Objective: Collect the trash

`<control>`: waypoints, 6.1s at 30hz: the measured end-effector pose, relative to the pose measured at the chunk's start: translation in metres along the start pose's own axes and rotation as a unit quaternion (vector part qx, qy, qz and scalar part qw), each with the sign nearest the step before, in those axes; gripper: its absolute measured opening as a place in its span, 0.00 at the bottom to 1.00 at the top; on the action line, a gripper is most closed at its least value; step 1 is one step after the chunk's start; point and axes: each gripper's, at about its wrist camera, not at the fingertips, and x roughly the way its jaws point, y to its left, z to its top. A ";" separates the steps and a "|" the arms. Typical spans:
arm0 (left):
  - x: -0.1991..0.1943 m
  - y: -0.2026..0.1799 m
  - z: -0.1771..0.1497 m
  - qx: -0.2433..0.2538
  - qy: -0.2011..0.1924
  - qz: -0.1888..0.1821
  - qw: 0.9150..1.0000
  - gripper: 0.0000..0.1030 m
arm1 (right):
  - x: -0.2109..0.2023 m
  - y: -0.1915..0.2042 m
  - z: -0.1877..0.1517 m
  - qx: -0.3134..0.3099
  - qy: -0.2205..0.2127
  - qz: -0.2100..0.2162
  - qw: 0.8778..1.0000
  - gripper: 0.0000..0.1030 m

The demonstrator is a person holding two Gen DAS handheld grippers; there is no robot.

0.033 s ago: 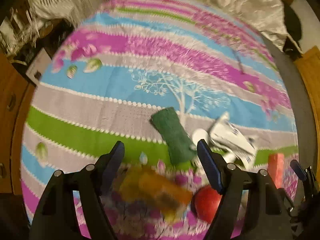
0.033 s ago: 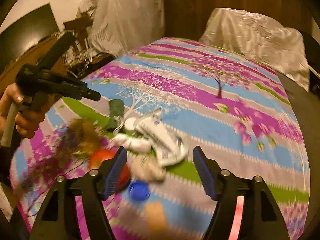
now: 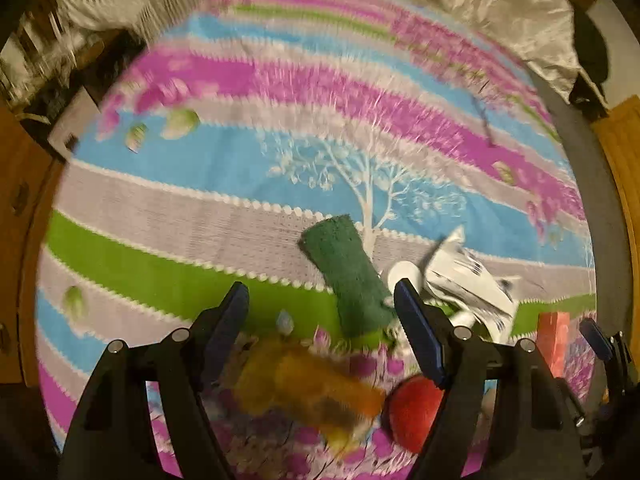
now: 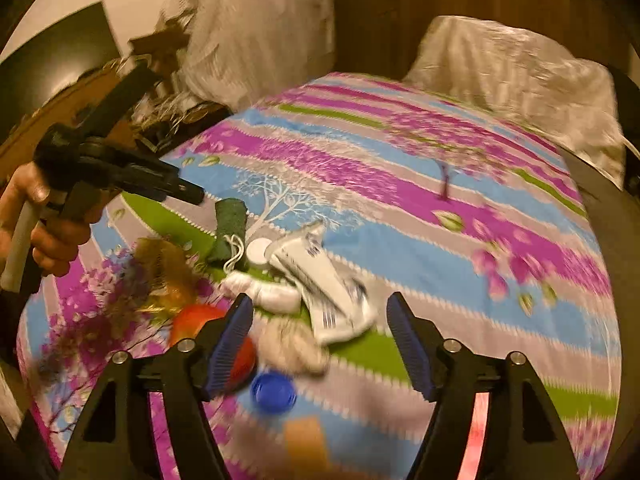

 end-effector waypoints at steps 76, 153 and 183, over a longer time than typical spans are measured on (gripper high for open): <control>-0.191 -0.222 -0.408 0.355 -0.093 -0.181 0.912 0.09 | -0.436 0.104 -0.380 0.309 -0.135 -0.099 0.936 0.33; -0.135 -0.484 -0.602 0.577 -0.016 -0.205 0.791 0.44 | -0.589 0.001 -0.599 0.452 -0.100 -0.359 0.810 0.44; -0.074 -0.260 -0.446 0.359 -0.008 -0.138 0.923 0.49 | -0.422 0.040 -0.424 0.294 -0.068 -0.242 0.922 0.44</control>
